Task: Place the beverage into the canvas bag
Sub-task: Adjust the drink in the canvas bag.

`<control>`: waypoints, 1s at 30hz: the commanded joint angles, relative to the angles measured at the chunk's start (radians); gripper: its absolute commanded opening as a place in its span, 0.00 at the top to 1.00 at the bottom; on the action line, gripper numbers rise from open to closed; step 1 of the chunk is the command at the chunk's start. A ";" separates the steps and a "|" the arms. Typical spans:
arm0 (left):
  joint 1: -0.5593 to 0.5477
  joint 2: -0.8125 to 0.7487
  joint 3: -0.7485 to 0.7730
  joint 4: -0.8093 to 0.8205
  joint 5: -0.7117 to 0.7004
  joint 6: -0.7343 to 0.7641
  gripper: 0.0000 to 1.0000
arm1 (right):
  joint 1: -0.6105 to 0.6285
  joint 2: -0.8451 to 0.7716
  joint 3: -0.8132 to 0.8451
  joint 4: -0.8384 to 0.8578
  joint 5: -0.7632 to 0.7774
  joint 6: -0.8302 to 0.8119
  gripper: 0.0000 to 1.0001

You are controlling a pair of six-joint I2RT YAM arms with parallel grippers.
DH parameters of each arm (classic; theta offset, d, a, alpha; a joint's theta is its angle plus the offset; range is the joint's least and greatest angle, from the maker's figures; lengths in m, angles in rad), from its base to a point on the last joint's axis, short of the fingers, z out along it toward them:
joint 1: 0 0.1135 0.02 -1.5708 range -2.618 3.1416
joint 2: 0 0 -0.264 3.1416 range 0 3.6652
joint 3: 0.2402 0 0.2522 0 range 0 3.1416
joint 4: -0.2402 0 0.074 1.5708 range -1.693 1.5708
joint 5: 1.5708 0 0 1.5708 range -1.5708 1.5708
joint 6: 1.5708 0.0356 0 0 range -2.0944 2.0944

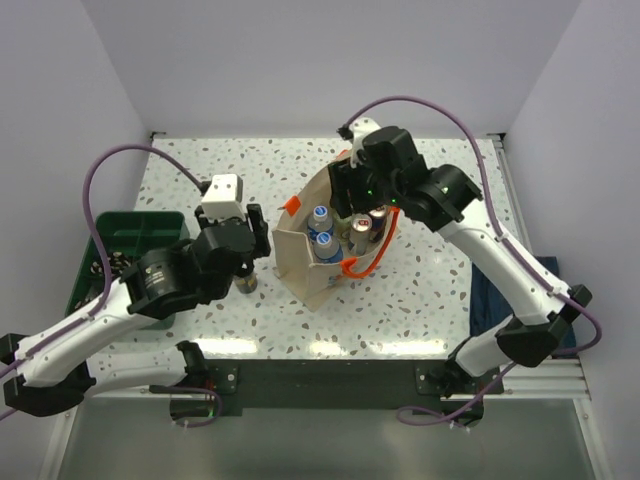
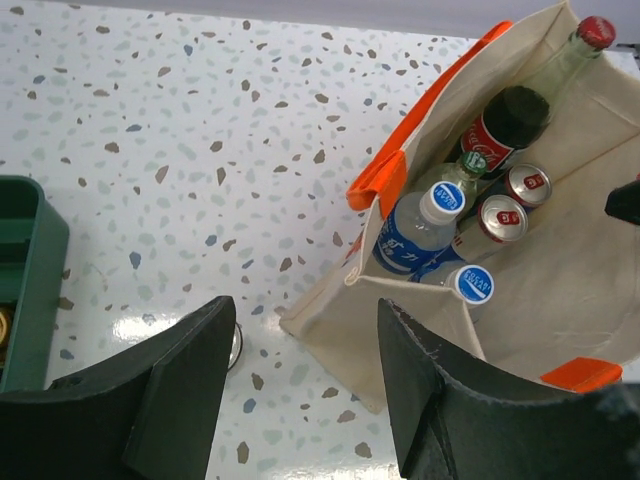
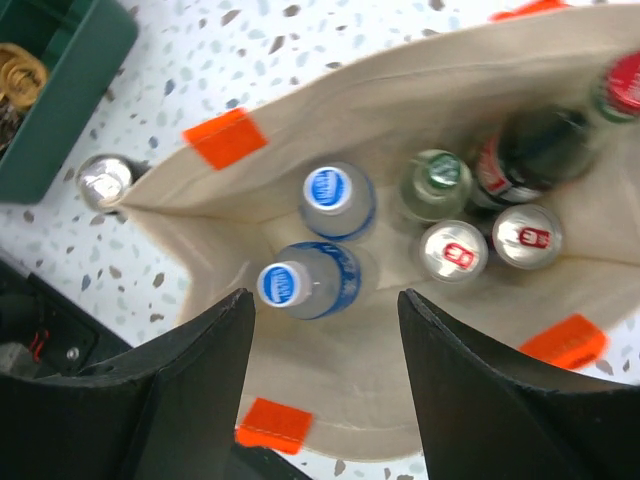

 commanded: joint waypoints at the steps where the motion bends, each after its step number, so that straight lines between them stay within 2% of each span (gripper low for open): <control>1: -0.001 -0.023 -0.034 -0.097 -0.051 -0.150 0.36 | 0.139 0.050 0.073 -0.013 0.025 -0.084 0.36; 8: 0.026 -0.073 -0.069 -0.215 -0.065 -0.283 0.36 | 0.302 0.136 0.174 -0.033 0.084 -0.123 0.36; 15: 0.138 -0.112 -0.109 -0.281 -0.004 -0.339 0.36 | 0.405 0.205 0.238 -0.061 0.116 -0.155 0.36; 21: 0.210 -0.113 -0.147 -0.266 0.058 -0.311 0.35 | 0.439 0.216 0.237 -0.075 0.197 -0.111 0.36; 30: 0.224 -0.113 -0.159 -0.056 0.148 -0.129 0.32 | 0.426 0.198 0.257 -0.183 0.486 0.001 0.37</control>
